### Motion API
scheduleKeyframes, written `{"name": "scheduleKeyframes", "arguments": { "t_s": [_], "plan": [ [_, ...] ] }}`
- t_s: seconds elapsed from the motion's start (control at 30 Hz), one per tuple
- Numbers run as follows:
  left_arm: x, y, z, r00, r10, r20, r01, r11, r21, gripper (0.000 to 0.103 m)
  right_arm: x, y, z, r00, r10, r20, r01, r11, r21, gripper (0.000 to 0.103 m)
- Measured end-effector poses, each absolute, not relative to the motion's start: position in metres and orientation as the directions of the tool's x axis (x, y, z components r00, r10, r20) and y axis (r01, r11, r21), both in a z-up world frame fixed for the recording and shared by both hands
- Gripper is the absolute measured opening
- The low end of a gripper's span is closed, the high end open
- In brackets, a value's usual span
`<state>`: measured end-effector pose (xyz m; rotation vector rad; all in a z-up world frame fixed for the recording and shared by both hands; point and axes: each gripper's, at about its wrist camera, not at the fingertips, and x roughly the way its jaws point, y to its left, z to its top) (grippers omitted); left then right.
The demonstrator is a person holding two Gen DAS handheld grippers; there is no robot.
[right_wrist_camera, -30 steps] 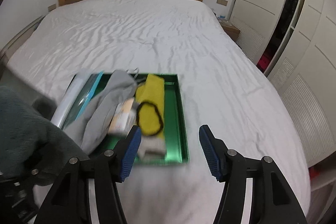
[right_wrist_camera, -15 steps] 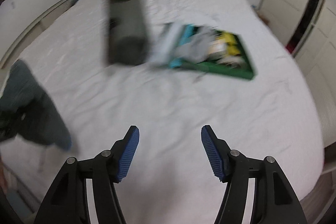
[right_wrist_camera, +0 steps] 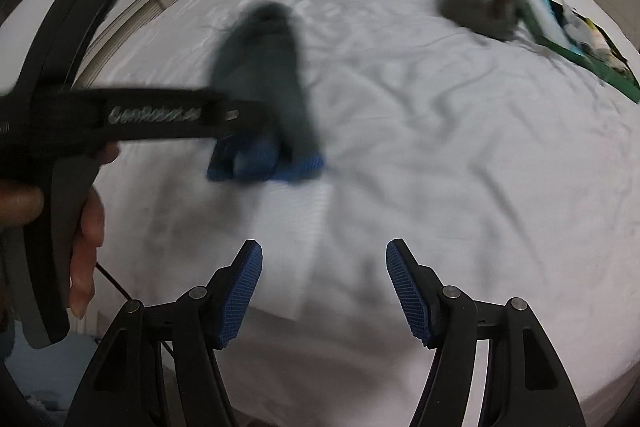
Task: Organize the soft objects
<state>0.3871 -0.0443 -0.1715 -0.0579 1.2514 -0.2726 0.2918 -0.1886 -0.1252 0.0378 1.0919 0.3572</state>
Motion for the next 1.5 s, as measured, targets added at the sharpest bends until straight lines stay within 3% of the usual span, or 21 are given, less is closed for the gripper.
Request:
{"name": "scheduleKeyframes", "arguments": {
  "t_s": [0.43, 0.6, 0.93, 1.03, 1.13, 1.17, 1.23, 1.43, 1.5],
  "plan": [
    [0.391, -0.035, -0.181, 0.273, -0.298, -0.915, 0.206, 0.947, -0.247, 0.067, 0.305, -0.156, -0.150, 0.399, 0.285, -0.871, -0.254, 0.948, 0.194, 0.067],
    [0.398, -0.036, -0.181, 0.249, -0.344, -0.906, 0.178, 0.935, -0.306, 0.067, 0.313, -0.151, -0.160, 0.397, 0.292, -0.870, -0.262, 0.945, 0.198, 0.067],
    [0.424, -0.066, -0.191, 0.217, -0.301, -0.929, 0.056, 0.954, -0.296, 0.069, 0.315, -0.158, -0.168, 0.387, 0.313, -0.867, -0.285, 0.935, 0.211, 0.067],
    [0.431, -0.070, -0.198, 0.199, -0.292, -0.936, 0.005, 0.955, -0.297, 0.082, 0.314, -0.160, -0.169, 0.381, 0.323, -0.867, -0.294, 0.931, 0.217, 0.068],
    [0.437, -0.074, -0.205, 0.199, -0.245, -0.949, -0.018, 0.967, -0.254, 0.083, 0.313, -0.164, -0.169, 0.377, 0.332, -0.865, -0.304, 0.926, 0.223, 0.068],
    [0.437, -0.075, -0.208, 0.203, -0.239, -0.950, -0.027, 0.968, -0.250, 0.076, 0.313, -0.165, -0.168, 0.376, 0.334, -0.864, -0.305, 0.925, 0.225, 0.067],
    [0.436, -0.075, -0.209, 0.211, -0.206, -0.956, -0.032, 0.976, -0.217, 0.052, 0.313, -0.168, -0.168, 0.377, 0.339, -0.862, -0.309, 0.923, 0.228, 0.067],
    [0.427, -0.057, -0.198, 0.256, -0.215, -0.942, -0.022, 0.973, -0.228, 0.024, 0.309, -0.179, -0.167, 0.383, 0.348, -0.856, -0.310, 0.921, 0.236, 0.067],
    [0.424, -0.057, -0.189, 0.278, -0.216, -0.936, -0.010, 0.974, -0.227, 0.021, 0.307, -0.181, -0.166, 0.385, 0.350, -0.854, -0.311, 0.920, 0.237, 0.067]
  ]
}}
